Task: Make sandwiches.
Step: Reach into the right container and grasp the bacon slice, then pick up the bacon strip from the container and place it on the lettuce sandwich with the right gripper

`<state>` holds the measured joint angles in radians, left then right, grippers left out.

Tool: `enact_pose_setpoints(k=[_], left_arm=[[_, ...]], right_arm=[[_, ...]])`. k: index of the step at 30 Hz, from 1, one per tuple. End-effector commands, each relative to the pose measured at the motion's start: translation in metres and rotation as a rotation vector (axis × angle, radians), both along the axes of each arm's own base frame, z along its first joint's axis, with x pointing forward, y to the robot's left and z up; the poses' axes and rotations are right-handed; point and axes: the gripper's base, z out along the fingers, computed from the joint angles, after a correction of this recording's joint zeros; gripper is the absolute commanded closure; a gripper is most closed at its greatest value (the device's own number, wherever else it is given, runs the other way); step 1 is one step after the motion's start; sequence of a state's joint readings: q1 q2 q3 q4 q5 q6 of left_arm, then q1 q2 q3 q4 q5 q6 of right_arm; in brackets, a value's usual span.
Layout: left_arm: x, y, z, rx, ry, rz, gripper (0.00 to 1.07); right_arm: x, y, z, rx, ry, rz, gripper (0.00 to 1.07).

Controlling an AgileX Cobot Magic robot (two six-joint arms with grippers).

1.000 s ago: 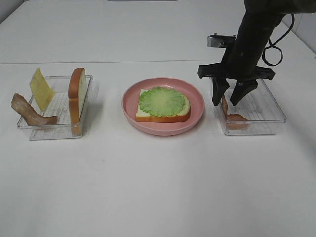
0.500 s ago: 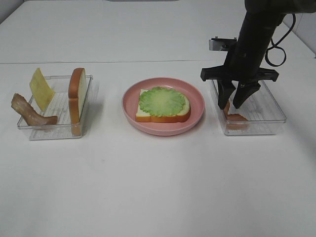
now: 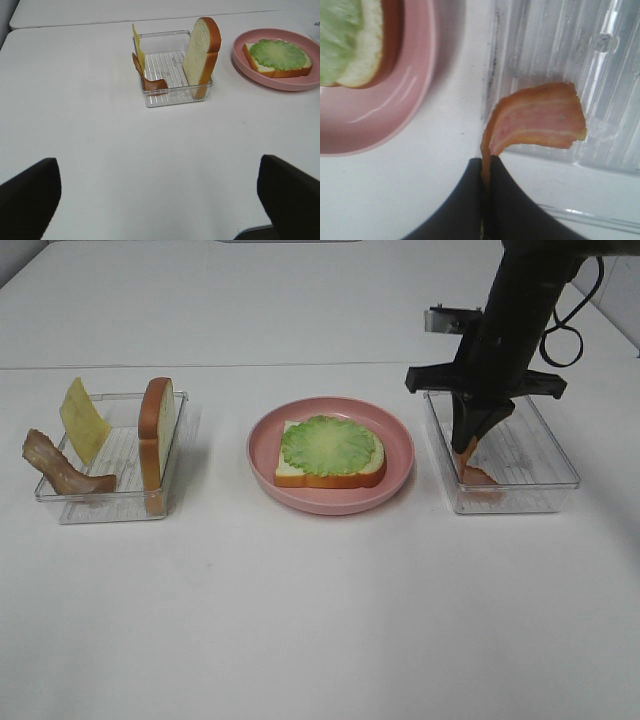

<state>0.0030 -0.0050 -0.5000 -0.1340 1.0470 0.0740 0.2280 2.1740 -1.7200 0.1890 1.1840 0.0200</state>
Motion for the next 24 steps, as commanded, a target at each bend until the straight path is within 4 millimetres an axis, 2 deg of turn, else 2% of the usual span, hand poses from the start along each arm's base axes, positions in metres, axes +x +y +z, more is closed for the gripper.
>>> enact_pose_setpoints(k=[1,2,3,4,6,8,9,11,14,15,17,18,24], left_arm=[[-0.002,0.0,0.001,-0.001,-0.026,-0.001,0.07],[-0.002,0.0,0.001,-0.001,-0.026,-0.001,0.07],[-0.002,0.0,0.001,-0.001,-0.026,-0.001,0.07],[-0.002,0.0,0.001,-0.001,-0.026,-0.001,0.07],[-0.002,0.0,0.001,-0.001,-0.026,-0.001,0.07],[-0.002,0.0,0.001,-0.001,-0.026,-0.001,0.07],[-0.002,0.0,0.001,-0.001,-0.026,-0.001,0.07],[-0.002,0.0,0.001,-0.001,-0.026,-0.001,0.07],[-0.002,0.0,0.001,-0.001,-0.026,-0.001,0.07],[-0.002,0.0,0.001,-0.001,-0.026,-0.001,0.07],[-0.002,0.0,0.001,-0.001,-0.026,-0.001,0.07],[-0.002,0.0,0.001,-0.001,-0.026,-0.001,0.07],[-0.002,0.0,0.001,-0.001,-0.026,-0.001,0.07]], right_arm=[[-0.007,0.004,0.029,0.068,-0.042,0.003,1.07],[-0.012,0.009,0.049,0.135,-0.082,0.008,1.07],[-0.012,0.009,0.049,0.135,-0.082,0.008,1.07],[-0.017,0.016,0.068,0.191,-0.132,0.025,1.07],[-0.02,0.023,0.076,0.225,-0.151,0.037,1.07],[-0.025,0.042,0.087,0.303,-0.198,0.073,1.07],[-0.025,0.042,0.087,0.303,-0.198,0.073,1.07],[-0.027,0.072,0.086,0.378,-0.227,0.121,1.07],[-0.026,0.08,0.084,0.389,-0.235,0.129,1.07],[-0.026,0.094,0.081,0.404,-0.256,0.145,1.07],[-0.025,0.1,0.079,0.41,-0.265,0.149,1.07],[-0.022,0.109,0.077,0.421,-0.285,0.158,1.07],[-0.008,0.13,0.066,0.445,-0.3,0.175,1.07]])
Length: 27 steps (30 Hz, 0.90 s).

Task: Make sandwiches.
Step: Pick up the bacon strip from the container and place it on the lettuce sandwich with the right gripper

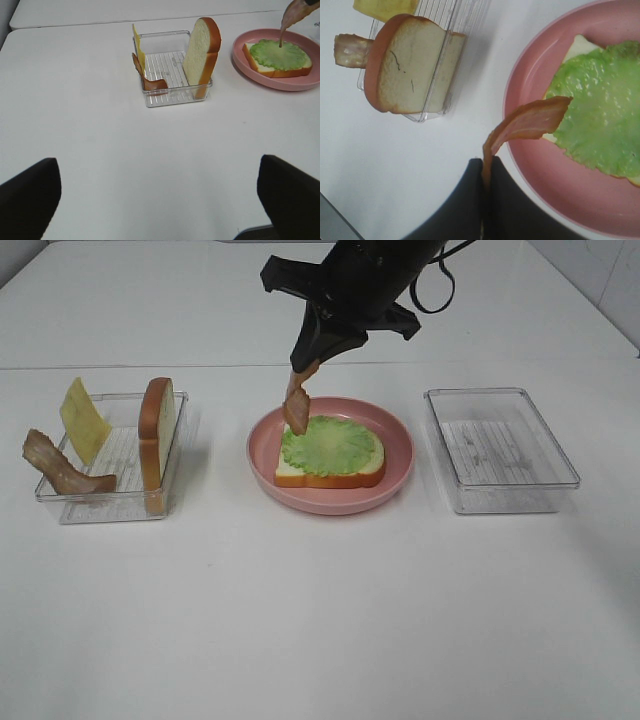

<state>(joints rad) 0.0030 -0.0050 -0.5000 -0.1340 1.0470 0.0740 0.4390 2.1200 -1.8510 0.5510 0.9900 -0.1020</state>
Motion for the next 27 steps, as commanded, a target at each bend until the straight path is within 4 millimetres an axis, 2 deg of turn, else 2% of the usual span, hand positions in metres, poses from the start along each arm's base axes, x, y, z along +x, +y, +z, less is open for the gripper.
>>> enact_pose_setpoints(k=[1,7,9,10,12,18,23,27], left_arm=[[-0.002,0.0,0.001,-0.001,-0.026,-0.001,0.07],[-0.002,0.0,0.001,-0.001,-0.026,-0.001,0.07],[-0.002,0.0,0.001,-0.001,-0.026,-0.001,0.07],[-0.002,0.0,0.001,-0.001,-0.026,-0.001,0.07],[-0.002,0.0,0.001,-0.001,-0.026,-0.001,0.07],[-0.002,0.0,0.001,-0.001,-0.026,-0.001,0.07],[-0.002,0.0,0.001,-0.001,-0.026,-0.001,0.07],[-0.002,0.0,0.001,-0.001,-0.026,-0.001,0.07]], right_arm=[[0.011,0.012,-0.008,0.018,-0.018,0.02,1.07],[0.017,0.016,-0.02,0.023,-0.004,0.015,1.07],[0.02,0.017,-0.037,0.002,0.024,0.015,1.07],[0.02,0.017,-0.037,0.002,0.024,0.015,1.07],[0.022,0.017,-0.051,-0.016,0.051,0.018,1.07],[0.024,0.011,-0.059,-0.087,0.034,0.039,1.07],[0.031,-0.008,-0.064,-0.231,0.004,0.008,1.07],[0.034,-0.015,-0.065,-0.27,0.003,-0.012,1.07]])
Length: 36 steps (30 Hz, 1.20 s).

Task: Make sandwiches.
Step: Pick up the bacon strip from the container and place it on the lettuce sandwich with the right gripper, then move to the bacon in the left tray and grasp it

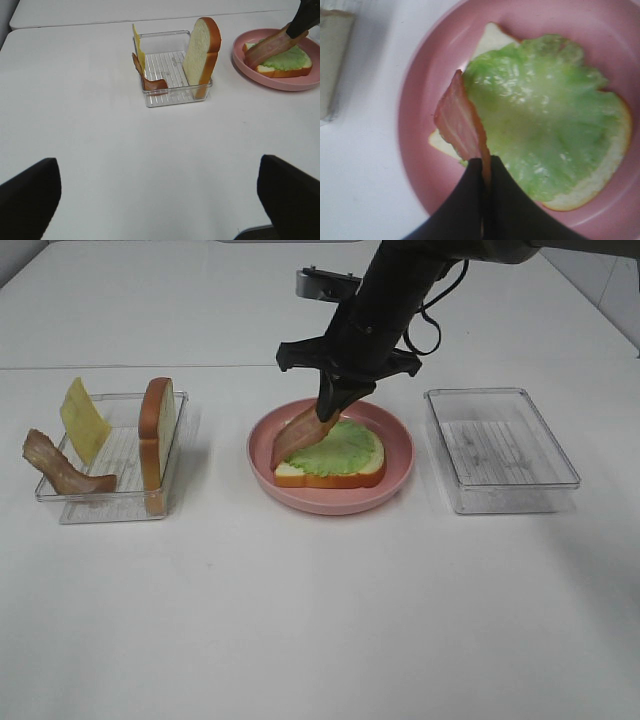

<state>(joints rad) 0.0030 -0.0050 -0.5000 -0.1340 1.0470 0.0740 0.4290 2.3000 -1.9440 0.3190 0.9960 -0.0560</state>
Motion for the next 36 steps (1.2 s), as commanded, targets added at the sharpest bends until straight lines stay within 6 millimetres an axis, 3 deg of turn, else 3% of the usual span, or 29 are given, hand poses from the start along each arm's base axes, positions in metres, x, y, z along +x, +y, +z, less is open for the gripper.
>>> enact_pose_setpoints(k=[1,10,12,13,14,15,16,17,18,19,20,29,31,34,36], left_arm=[[-0.002,0.0,0.001,-0.001,-0.026,-0.001,0.07],[-0.002,0.0,0.001,-0.001,-0.026,-0.001,0.07],[-0.002,0.0,0.001,-0.001,-0.026,-0.001,0.07],[-0.002,0.0,0.001,-0.001,-0.026,-0.001,0.07],[-0.002,0.0,0.001,-0.001,-0.026,-0.001,0.07],[-0.002,0.0,0.001,-0.001,-0.026,-0.001,0.07],[-0.002,0.0,0.001,-0.001,-0.026,-0.001,0.07],[-0.002,0.0,0.001,-0.001,-0.026,-0.001,0.07],[-0.002,0.0,0.001,-0.001,-0.026,-0.001,0.07],[-0.002,0.0,0.001,-0.001,-0.026,-0.001,0.07],[-0.002,0.0,0.001,-0.001,-0.026,-0.001,0.07],[-0.002,0.0,0.001,-0.001,-0.026,-0.001,0.07],[-0.002,0.0,0.001,-0.001,-0.026,-0.001,0.07],[-0.002,0.0,0.001,-0.001,-0.026,-0.001,0.07],[-0.002,0.0,0.001,-0.001,-0.026,-0.001,0.07]], right_arm=[[0.003,-0.008,0.002,-0.049,-0.014,-0.009,1.07],[0.002,-0.008,0.002,-0.056,-0.013,-0.004,1.07],[0.003,-0.009,0.002,-0.068,-0.022,-0.001,0.94],[0.003,-0.009,0.002,-0.068,-0.022,-0.001,0.94],[0.004,-0.01,0.001,-0.082,-0.032,-0.005,0.72],[0.004,-0.01,0.001,-0.087,-0.033,-0.012,0.58],[0.004,-0.01,0.001,-0.087,-0.033,-0.012,0.58],[0.004,-0.011,0.001,-0.098,-0.028,-0.035,0.33],[0.004,-0.011,0.001,-0.098,-0.028,-0.035,0.33],[0.004,-0.013,0.003,-0.111,-0.036,-0.037,0.13],[0.004,-0.013,0.005,-0.115,-0.042,-0.036,0.08],[-0.001,-0.029,0.033,-0.191,-0.072,-0.024,0.09],[0.003,-0.061,0.045,-0.209,-0.029,-0.077,0.09],[0.006,-0.074,0.046,-0.214,-0.019,-0.099,0.09],[0.017,-0.117,0.046,-0.225,0.01,-0.188,0.09]])
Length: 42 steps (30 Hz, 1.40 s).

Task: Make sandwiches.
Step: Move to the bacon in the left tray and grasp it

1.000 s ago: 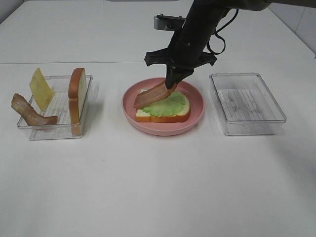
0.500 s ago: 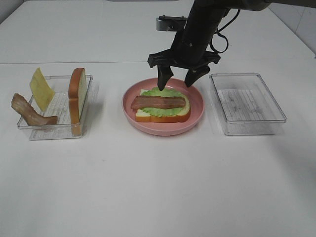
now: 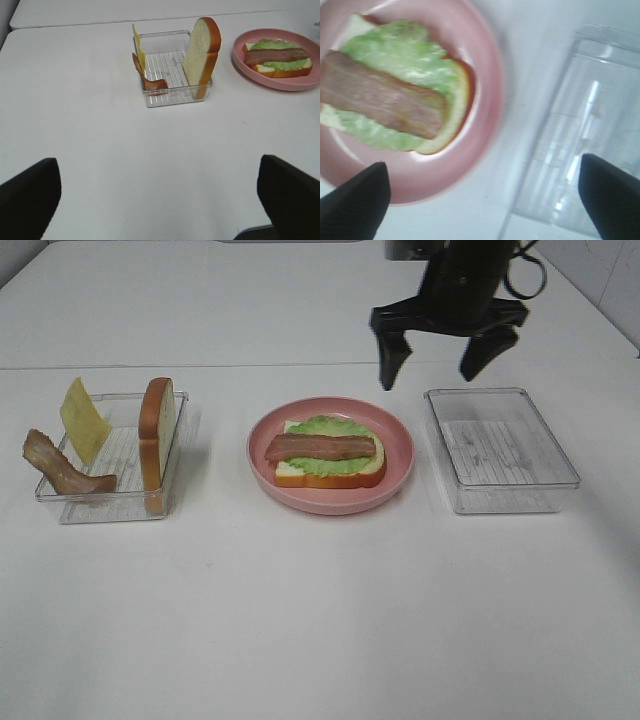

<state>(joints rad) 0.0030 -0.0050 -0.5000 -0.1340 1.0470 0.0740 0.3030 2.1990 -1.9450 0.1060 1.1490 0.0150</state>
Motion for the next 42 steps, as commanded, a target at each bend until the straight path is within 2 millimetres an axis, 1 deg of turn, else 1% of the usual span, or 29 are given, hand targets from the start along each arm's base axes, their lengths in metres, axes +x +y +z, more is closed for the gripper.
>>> enact_pose_setpoints(k=[1,2,3,4,6,11,12,14,15,16,17,18,19,20,21,22,23,24,25,26,27,28,29,30,31,33,36,38,42], left_arm=[[-0.002,0.0,0.001,-0.001,-0.026,-0.001,0.07],[-0.002,0.0,0.001,-0.001,-0.026,-0.001,0.07],[-0.002,0.0,0.001,-0.001,-0.026,-0.001,0.07],[-0.002,0.0,0.001,-0.001,-0.026,-0.001,0.07],[-0.002,0.0,0.001,-0.001,-0.026,-0.001,0.07],[-0.002,0.0,0.001,-0.001,-0.026,-0.001,0.07],[-0.002,0.0,0.001,-0.001,-0.026,-0.001,0.07],[-0.002,0.0,0.001,-0.001,-0.026,-0.001,0.07],[-0.002,0.0,0.001,-0.001,-0.026,-0.001,0.07],[-0.002,0.0,0.001,-0.001,-0.026,-0.001,0.07],[-0.002,0.0,0.001,-0.001,-0.026,-0.001,0.07],[-0.002,0.0,0.001,-0.001,-0.026,-0.001,0.07],[-0.002,0.0,0.001,-0.001,-0.026,-0.001,0.07],[-0.002,0.0,0.001,-0.001,-0.026,-0.001,0.07],[-0.002,0.0,0.001,-0.001,-0.026,-0.001,0.07],[-0.002,0.0,0.001,-0.001,-0.026,-0.001,0.07],[-0.002,0.0,0.001,-0.001,-0.026,-0.001,0.07],[-0.002,0.0,0.001,-0.001,-0.026,-0.001,0.07],[-0.002,0.0,0.001,-0.001,-0.026,-0.001,0.07],[-0.002,0.0,0.001,-0.001,-0.026,-0.001,0.07],[-0.002,0.0,0.001,-0.001,-0.026,-0.001,0.07],[-0.002,0.0,0.001,-0.001,-0.026,-0.001,0.07],[-0.002,0.0,0.001,-0.001,-0.026,-0.001,0.07],[-0.002,0.0,0.001,-0.001,-0.026,-0.001,0.07],[-0.002,0.0,0.001,-0.001,-0.026,-0.001,0.07],[-0.002,0.0,0.001,-0.001,-0.026,-0.001,0.07],[-0.002,0.0,0.001,-0.001,-0.026,-0.001,0.07],[-0.002,0.0,0.001,-0.001,-0.026,-0.001,0.07],[-0.002,0.0,0.001,-0.001,-0.026,-0.001,0.07]], right_arm=[[0.008,-0.039,0.004,-0.027,0.014,-0.073,0.09],[0.013,-0.068,0.004,-0.027,0.025,-0.138,0.09],[0.014,-0.08,0.004,-0.029,0.037,-0.163,0.09],[0.014,-0.08,0.004,-0.029,0.037,-0.163,0.09],[0.008,-0.109,0.007,-0.042,0.106,-0.205,0.09],[-0.015,-0.112,0.021,-0.044,0.121,-0.191,0.09],[-0.036,-0.112,0.023,-0.041,0.154,-0.189,0.09],[-0.047,-0.112,0.026,-0.033,0.158,-0.191,0.09],[-0.074,-0.113,0.038,-0.017,0.12,-0.199,0.09],[-0.074,-0.113,0.038,-0.017,0.12,-0.199,0.09],[-0.09,-0.114,0.043,-0.014,0.094,-0.204,0.09],[-0.125,-0.117,0.047,-0.013,0.067,-0.21,0.09],[-0.125,-0.117,0.047,-0.013,0.067,-0.21,0.09],[-0.144,-0.118,0.052,-0.009,0.041,-0.213,0.09],[-0.178,-0.121,0.061,-0.003,-0.016,-0.216,0.09],[-0.178,-0.121,0.061,-0.003,-0.016,-0.216,0.09],[-0.196,-0.122,0.066,-0.002,-0.053,-0.216,0.09],[-0.231,-0.125,0.078,0.006,-0.145,-0.217,0.09],[-0.231,-0.125,0.078,0.006,-0.145,-0.217,0.09],[-0.245,-0.127,0.082,0.007,-0.181,-0.216,0.09],[-0.278,-0.13,0.09,0.015,-0.277,-0.216,0.09],[-0.278,-0.13,0.09,0.015,-0.277,-0.216,0.09],[-0.291,-0.131,0.091,0.016,-0.311,-0.216,0.09],[-0.319,-0.133,0.098,0.028,-0.411,-0.216,0.09],[-0.319,-0.133,0.098,0.028,-0.411,-0.216,0.09],[-0.355,-0.135,0.102,0.053,-0.539,-0.224,0.09],[-0.365,-0.136,0.102,0.064,-0.575,-0.232,0.09],[-0.394,-0.138,0.088,0.082,-0.655,-0.24,0.09],[-0.413,-0.14,0.071,0.085,-0.718,-0.231,0.09]])
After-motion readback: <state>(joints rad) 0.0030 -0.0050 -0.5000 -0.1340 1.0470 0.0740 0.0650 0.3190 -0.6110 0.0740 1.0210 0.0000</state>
